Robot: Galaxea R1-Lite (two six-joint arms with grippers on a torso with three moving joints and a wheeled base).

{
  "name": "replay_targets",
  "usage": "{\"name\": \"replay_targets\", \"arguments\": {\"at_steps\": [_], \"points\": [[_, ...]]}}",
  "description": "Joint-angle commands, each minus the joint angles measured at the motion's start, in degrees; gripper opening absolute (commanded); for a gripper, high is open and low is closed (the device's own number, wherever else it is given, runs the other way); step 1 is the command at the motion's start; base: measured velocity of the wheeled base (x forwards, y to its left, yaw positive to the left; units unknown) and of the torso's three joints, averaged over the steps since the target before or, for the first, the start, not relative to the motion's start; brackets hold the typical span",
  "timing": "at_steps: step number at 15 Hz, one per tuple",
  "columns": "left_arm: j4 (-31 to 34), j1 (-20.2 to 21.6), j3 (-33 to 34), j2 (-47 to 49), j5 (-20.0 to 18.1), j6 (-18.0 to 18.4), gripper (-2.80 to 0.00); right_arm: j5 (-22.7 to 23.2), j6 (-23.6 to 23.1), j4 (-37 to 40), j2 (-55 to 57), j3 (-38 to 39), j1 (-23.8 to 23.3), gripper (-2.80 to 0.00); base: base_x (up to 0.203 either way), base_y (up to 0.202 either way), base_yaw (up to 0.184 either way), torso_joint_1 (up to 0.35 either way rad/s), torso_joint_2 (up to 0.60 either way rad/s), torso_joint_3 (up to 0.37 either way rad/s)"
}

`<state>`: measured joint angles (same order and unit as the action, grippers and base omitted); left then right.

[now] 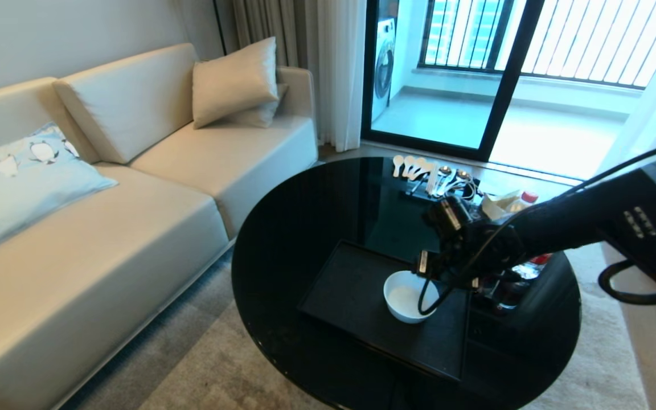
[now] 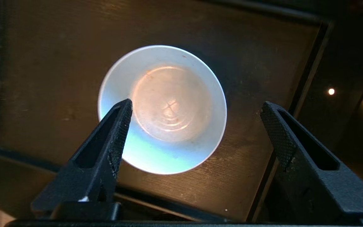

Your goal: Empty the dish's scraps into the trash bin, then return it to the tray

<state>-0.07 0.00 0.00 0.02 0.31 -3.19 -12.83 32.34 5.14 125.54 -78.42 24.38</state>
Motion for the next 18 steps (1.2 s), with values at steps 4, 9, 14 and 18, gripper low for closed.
{"name": "replay_targets", "arguments": {"at_steps": [4,9,14,18], "points": [[0.0,0.0,0.0,0.0,0.0,-0.1,-2.80,-1.9,-4.8,0.0,-9.4,3.2,0.3,0.00,0.000,0.000,0.000,0.000,0.00,0.000],[0.0,0.0,0.0,0.0,0.0,-0.1,-2.80,-2.1,-6.6,0.0,-16.3,7.4,0.2,-2.80,0.000,0.000,0.000,0.000,0.00,0.000],[0.0,0.0,0.0,0.0,0.0,-0.1,-2.80,-2.2,-7.3,-3.0,-30.1,18.7,-0.8,-2.80,0.000,0.000,0.000,0.000,0.00,0.000],[0.0,0.0,0.0,0.0,0.0,-0.1,-2.80,-2.0,-12.8,-13.5,-44.6,35.6,-10.4,-2.80,0.000,0.000,0.000,0.000,0.00,0.000]]}}
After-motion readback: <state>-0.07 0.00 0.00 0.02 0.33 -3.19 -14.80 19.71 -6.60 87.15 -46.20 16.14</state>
